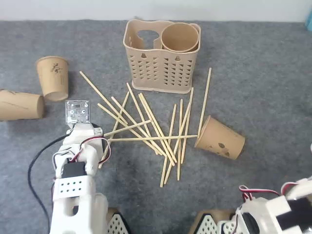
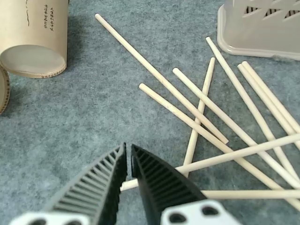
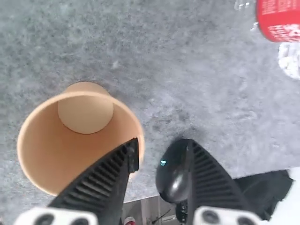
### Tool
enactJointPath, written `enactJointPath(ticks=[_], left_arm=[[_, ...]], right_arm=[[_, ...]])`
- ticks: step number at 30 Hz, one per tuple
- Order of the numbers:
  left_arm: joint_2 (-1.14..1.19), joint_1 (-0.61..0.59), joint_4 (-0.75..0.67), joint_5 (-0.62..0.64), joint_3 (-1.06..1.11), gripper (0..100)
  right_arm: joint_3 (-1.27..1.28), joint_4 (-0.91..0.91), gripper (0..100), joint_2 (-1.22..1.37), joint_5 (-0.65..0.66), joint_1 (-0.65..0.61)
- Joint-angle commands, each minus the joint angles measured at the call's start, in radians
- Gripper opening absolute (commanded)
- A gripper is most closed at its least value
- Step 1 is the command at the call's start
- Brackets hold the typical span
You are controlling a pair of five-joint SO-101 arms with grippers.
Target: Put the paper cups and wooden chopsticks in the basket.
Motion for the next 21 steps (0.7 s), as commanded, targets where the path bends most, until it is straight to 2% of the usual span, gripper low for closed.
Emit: enactJointPath(ticks=[1,5,9,13,15,21], left_arm=[[0.003,-0.005,-0.021,0.005,-0.045,1],[0.003,-0.005,-0.021,0.005,-0.045,1],[0.003,-0.005,-0.021,0.005,-0.045,1],[0.003,-0.005,-0.021,0.005,-0.045,1],[0.003,-0.005,-0.021,0.005,-0.045,1],[0.003,-0.005,-0.021,0.005,-0.045,1]], right_arm=[[0.092,-0.090,16.6,-0.061,-0.011,-0.022],[0.229,-0.243,16.6,-0.061,-0.011,-0.022],[0.304,-0.308,15.1,-0.067,-0.011,-0.022],[0.296,-0.303,0.0,-0.077,-0.018,-0.041],[0.288,-0.282,2.7,-0.087,-0.034,-0.056],[0.170,-0.122,0.7,-0.127,-0.157,-0.139]])
